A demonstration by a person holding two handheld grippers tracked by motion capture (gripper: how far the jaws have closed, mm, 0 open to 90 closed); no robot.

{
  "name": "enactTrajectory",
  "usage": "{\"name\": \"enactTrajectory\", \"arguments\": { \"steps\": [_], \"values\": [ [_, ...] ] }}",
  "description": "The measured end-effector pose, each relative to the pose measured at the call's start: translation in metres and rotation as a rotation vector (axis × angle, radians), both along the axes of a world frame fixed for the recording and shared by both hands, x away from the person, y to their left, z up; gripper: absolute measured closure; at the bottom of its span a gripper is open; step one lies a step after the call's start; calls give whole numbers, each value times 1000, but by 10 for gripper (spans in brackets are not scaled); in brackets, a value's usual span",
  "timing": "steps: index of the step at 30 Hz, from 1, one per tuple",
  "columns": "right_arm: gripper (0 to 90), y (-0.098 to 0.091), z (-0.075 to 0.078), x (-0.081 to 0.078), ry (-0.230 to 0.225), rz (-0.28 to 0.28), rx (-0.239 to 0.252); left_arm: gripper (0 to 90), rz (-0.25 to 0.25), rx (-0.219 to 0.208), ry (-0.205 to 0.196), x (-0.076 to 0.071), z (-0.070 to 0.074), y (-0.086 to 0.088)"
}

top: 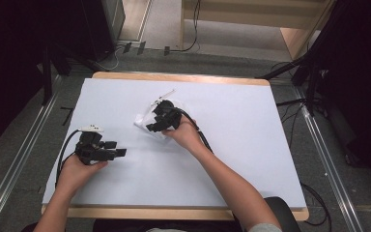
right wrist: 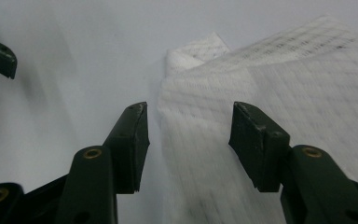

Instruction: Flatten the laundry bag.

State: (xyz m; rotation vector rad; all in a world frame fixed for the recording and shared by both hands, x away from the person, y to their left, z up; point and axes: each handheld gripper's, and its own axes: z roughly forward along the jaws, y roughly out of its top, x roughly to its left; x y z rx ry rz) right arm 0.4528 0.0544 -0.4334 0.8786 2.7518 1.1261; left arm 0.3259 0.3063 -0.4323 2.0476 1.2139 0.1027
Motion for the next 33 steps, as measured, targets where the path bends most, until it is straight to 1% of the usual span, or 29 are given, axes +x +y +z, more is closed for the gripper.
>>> {"name": "enactTrajectory", "arguments": {
  "steps": [1, 2, 3, 5, 8, 10, 11, 12, 13, 14, 15, 16, 18, 19, 20, 23, 24, 25, 27, 28, 29, 30, 31, 33],
  "values": [
    [475, 3, -2, 2, 3, 1, 2, 391, 4, -4, 0, 0, 0, 0],
    [468, 10, -6, 3, 11, 2, -12, 391, 6, -5, 1, 0, 0, 0],
    [468, 10, -6, 3, 11, 2, -12, 391, 8, -6, 2, 0, 0, 1],
    [464, 17, -9, 5, 7, 9, -28, 391, 7, -3, 2, 0, 0, 1],
    [464, 26, -12, 7, 6, 9, -39, 391, 4, -5, 0, 0, 0, 1],
    [465, 30, -14, 9, -3, 2, -47, 391, 4, -6, 0, 1, 0, 1],
    [473, 32, -15, 10, 1, -1, -48, 391, 3, -5, 0, 1, 0, 1],
    [486, 33, -17, 11, -4, -5, -47, 391, 2, -4, 0, 1, 0, 0],
    [560, 35, -18, 11, -28, -20, -56, 391, 2, -4, 0, 1, 0, 0],
    [605, 35, -19, 11, -41, -22, -62, 391, 3, -5, 1, 1, 0, 1],
    [667, 35, -19, 12, -48, -21, -66, 391, 2, -7, 1, 1, 0, 1],
    [667, 35, -19, 12, -48, -21, -66, 391, 4, -6, 0, 1, 0, 1],
    [764, 35, -19, 12, -56, -21, -76, 391, 2, -5, 2, 2, 0, 1],
    [860, 35, -19, 15, -18, -17, -60, 391, 4, -5, 3, 1, 0, 1],
    [878, 34, -20, 15, 2, -21, -50, 391, 4, -3, 3, 2, 0, 2],
    [894, 34, -20, 16, 8, -16, -45, 391, 7, -3, 2, 2, 0, 2],
    [897, 34, -19, 16, 9, -19, -52, 391, 7, -3, 1, 2, 0, 2],
    [899, 33, -16, 14, 0, -12, -49, 392, 7, -5, 1, 2, 0, 2],
    [899, 32, -13, 12, 5, -10, -43, 393, 8, -4, 0, 2, 0, 1],
    [899, 29, -8, 10, -3, -7, -38, 394, 8, -7, -1, 2, 0, 1],
    [899, 29, -8, 10, -3, -7, -38, 394, 8, -9, -2, 2, -1, 1],
    [899, 27, -6, 9, -7, -6, -33, 394, 12, -10, 3, 3, 0, 0],
    [898, 23, -1, 6, -9, -6, -18, 394, 11, -12, 5, 3, 0, -1],
    [898, 20, 1, 5, -13, -6, -11, 395, 3, -11, -2, 3, 1, -3]
  ]
}}
